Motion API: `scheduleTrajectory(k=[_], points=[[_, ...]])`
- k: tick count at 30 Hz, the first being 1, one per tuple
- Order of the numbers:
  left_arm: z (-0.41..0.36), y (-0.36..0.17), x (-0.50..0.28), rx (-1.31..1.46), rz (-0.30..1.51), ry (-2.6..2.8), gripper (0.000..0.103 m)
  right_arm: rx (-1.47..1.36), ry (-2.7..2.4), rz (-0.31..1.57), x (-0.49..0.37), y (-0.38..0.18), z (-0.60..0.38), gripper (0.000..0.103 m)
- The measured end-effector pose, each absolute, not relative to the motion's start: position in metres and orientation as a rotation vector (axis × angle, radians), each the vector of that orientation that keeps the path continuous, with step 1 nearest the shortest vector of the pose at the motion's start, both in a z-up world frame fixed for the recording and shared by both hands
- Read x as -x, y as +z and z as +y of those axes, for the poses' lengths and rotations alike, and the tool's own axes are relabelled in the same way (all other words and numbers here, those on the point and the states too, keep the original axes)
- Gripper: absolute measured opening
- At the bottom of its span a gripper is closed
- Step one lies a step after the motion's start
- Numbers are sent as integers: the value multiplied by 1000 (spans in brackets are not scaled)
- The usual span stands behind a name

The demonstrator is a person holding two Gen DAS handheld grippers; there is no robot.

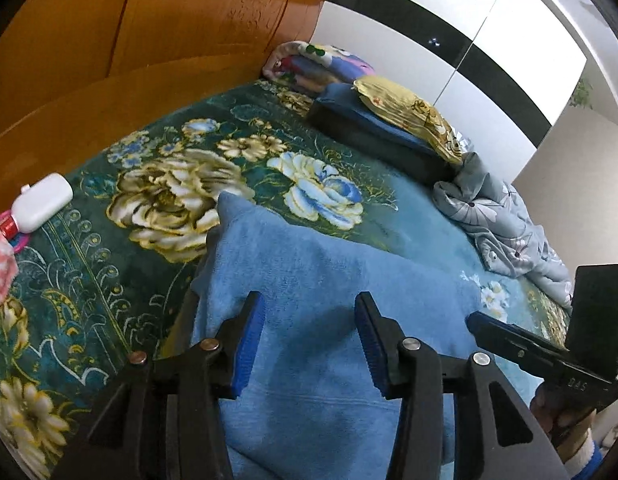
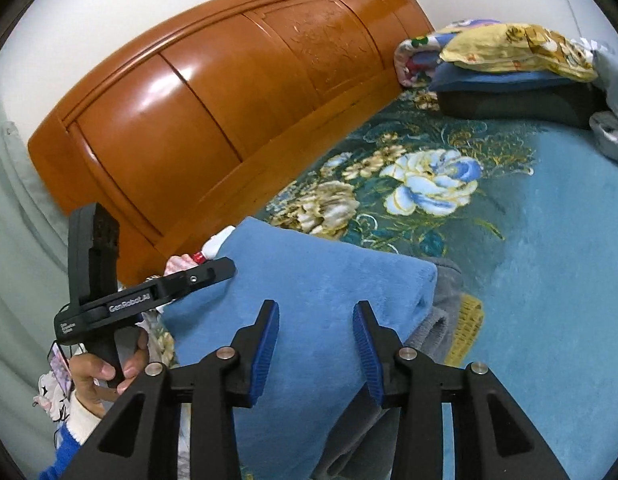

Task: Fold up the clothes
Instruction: 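Lower the sweatshirt onto the grey and yellow clothes stack with both grippers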

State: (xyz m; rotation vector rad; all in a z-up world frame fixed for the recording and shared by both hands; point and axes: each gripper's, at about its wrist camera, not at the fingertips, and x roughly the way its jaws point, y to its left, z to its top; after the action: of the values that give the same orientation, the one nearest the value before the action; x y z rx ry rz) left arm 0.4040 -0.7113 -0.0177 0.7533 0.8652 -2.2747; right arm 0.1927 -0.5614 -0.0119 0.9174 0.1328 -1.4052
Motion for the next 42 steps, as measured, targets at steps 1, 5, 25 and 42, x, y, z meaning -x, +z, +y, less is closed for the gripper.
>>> scheduleTrajectory(k=[1,5,25,42], points=[[-713,-20,-404,-758,878,-2270,48,-930,-1405,131,-191,-16,-564,42],[-715,-23,-402,-770,888,-2263,48,-973,-1402,124,-188,-29,-570,42],[-643,-9,-452,-659,827,-2316,48,-825,-1325,207,-242,-3,-500,42],[-621,-19,-460,-612,803,-2224,48,-844,-1329,215,-252,-5,-493,42]])
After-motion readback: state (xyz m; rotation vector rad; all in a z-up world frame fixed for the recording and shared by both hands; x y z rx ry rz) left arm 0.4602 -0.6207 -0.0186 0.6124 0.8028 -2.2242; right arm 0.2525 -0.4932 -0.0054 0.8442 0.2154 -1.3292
